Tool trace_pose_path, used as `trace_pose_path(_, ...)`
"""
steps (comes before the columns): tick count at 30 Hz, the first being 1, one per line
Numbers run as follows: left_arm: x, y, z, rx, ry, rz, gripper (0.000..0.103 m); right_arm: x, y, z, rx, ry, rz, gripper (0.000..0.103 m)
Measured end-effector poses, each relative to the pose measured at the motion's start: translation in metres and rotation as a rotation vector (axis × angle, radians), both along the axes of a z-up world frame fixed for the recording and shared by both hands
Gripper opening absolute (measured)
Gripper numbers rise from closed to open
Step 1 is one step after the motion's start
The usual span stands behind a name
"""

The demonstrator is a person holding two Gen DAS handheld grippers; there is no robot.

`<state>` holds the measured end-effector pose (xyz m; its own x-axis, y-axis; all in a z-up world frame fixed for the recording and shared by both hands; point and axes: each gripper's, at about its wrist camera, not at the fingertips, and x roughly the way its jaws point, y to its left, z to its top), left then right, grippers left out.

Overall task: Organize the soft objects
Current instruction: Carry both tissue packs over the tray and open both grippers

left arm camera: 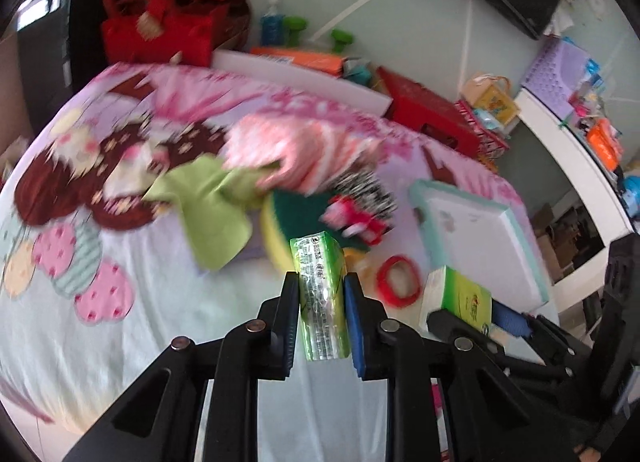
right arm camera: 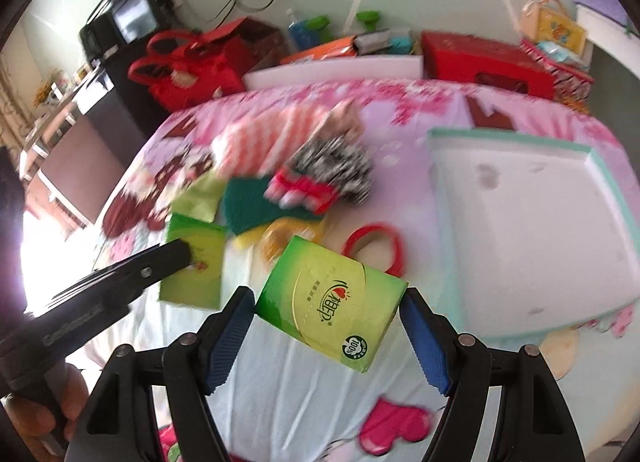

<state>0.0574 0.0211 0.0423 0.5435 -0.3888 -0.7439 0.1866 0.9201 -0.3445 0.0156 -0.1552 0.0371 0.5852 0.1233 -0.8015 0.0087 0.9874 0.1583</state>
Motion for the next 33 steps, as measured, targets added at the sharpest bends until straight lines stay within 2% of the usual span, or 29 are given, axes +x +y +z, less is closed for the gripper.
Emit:
trace_pose_path(6, 0.025, -0.041, 0.024, -0.055, -0.048, -0.063, 0.023, 0.018, -0.048, 0.023, -0.065, -0.045, -0.18, 0.078)
trace_pose_path(13, 0.048, -0.105, 0.033, -0.076, -0.083, -0.178, 0.023, 0.035, -0.116, 0.021, -0.084, -0.018, -0.325, 0.078)
trace_pose_path(17, 0.057, -0.148, 0.025, -0.073, -0.081, -0.244, 0.023, 0.038, -0.157, 0.014, -0.114, 0.009, -0.377, 0.078)
trace_pose_path(26, 0.074, -0.213, -0.006, -0.058, -0.042, -0.314, 0.023, 0.034, -0.234, -0.008, -0.138, 0.057, -0.521, 0.078)
trace_pose_path(33, 0.082, -0.236, -0.025, -0.042, -0.043, -0.347, 0.023, 0.043, -0.248, -0.018, -0.15, 0.069, -0.517, 0.078)
